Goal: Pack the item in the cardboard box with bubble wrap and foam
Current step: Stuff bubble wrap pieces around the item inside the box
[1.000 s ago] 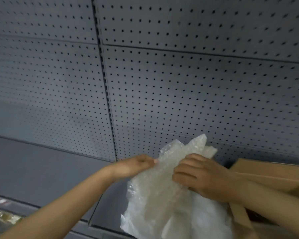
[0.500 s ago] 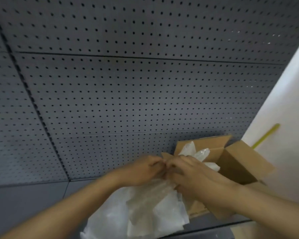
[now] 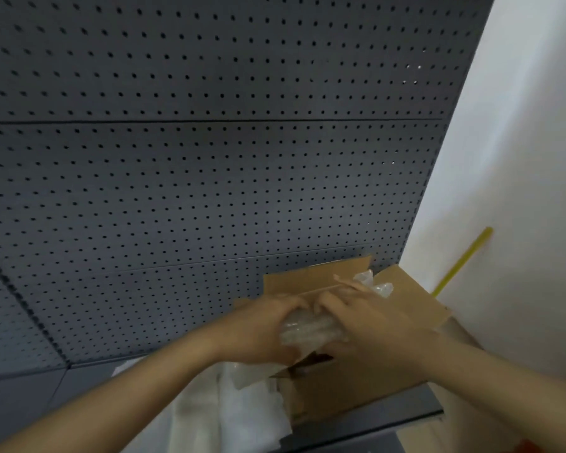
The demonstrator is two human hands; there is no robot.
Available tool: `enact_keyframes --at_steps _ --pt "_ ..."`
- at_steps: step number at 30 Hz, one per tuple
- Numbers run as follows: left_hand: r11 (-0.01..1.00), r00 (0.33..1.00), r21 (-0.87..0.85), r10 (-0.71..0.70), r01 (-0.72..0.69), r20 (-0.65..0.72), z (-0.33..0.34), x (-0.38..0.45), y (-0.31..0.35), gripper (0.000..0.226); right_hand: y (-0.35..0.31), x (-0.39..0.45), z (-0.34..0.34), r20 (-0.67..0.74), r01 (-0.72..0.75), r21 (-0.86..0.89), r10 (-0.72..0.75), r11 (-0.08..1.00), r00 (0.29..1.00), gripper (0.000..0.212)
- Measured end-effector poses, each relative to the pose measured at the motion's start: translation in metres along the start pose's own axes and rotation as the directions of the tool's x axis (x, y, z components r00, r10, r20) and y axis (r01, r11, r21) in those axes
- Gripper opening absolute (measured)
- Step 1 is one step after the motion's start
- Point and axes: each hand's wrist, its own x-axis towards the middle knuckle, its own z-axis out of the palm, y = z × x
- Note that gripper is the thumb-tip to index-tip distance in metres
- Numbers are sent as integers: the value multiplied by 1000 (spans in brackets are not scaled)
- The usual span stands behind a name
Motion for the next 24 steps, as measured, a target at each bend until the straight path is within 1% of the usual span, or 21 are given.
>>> enact_keyframes --at_steps 2,4,5,7,8,11,13,16,18,19,21,23,24 --pt "999 999 16 -32 33 -23 7 19 13 56 26 -16 -11 104 -78 103 67 992 992 47" --pt "998 998 30 -54 56 -41 16 38 25 57 54 -27 -17 227 -108 97 84 989 970 59" --pt "997 997 36 -65 66 -50 19 47 31 56 67 -31 -18 250 -80 81 57 993 966 61" --pt "995 994 51 -86 90 -72 24 63 39 53 91 -36 -17 247 -22 76 2 997 969 58" --pt "993 992 60 -96 102 -86 26 70 42 52 101 -37 -17 255 -15 86 -8 996 967 56" --pt "986 981 88 -131 144 -145 25 90 40 50 125 -27 -20 290 -28 112 -5 993 957 48" --pt "981 971 90 -154 173 -183 24 102 33 49 137 -13 -17 283 -26 144 -16 989 959 42" --pt "969 958 69 -222 237 -180 31 118 19 50 150 9 1 307 -47 130 5 990 952 37" --pt "947 942 126 -269 297 -200 39 123 10 55 159 19 19 330 -71 112 30 991 943 35" --pt "932 933 174 -275 318 -234 42 124 5 58 163 23 27 331 -85 113 43 990 943 34" --pt "903 913 270 -240 334 -330 49 121 -5 60 173 32 42 342 -134 136 80 982 936 34" --pt "890 888 343 -127 299 -442 60 114 -11 57 183 41 56 362 -175 137 116 975 925 36" --pt "890 887 372 -71 262 -456 68 112 -14 55 187 45 63 367 -190 127 132 973 921 36"
